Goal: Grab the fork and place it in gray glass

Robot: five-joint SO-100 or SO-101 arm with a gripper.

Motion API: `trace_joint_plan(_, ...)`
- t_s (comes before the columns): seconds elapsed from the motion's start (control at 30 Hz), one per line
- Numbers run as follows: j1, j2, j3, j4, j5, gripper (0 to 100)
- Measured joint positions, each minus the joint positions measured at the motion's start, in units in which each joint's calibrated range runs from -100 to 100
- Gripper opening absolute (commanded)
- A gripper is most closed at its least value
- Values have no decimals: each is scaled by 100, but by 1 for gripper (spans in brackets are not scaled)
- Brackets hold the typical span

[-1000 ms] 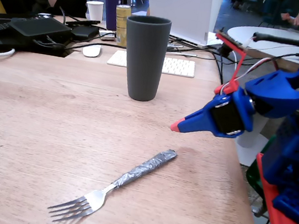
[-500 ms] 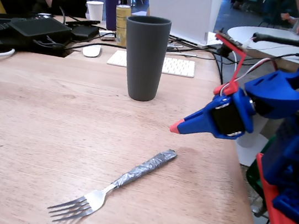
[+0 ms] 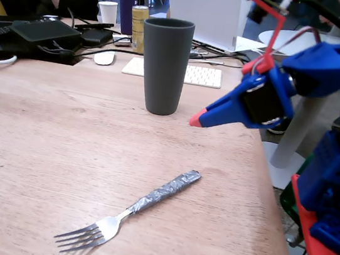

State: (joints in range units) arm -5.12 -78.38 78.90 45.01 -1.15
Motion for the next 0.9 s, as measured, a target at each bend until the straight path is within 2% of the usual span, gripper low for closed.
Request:
trace_joint_plan(0.2, -892, 1928, -1668, 17, 913, 0)
trace_joint_plan(0.33, -2170, 3632, -3291, 17, 1377, 0)
trace_joint_plan(0.43, -2640, 4228, -3643, 25, 1836, 0)
trace_joint_plan(0.8, -2659, 4280, -3652, 25, 1890, 0)
trace_joint_plan(0.9, -2659, 4730, -3670, 25, 1890, 0)
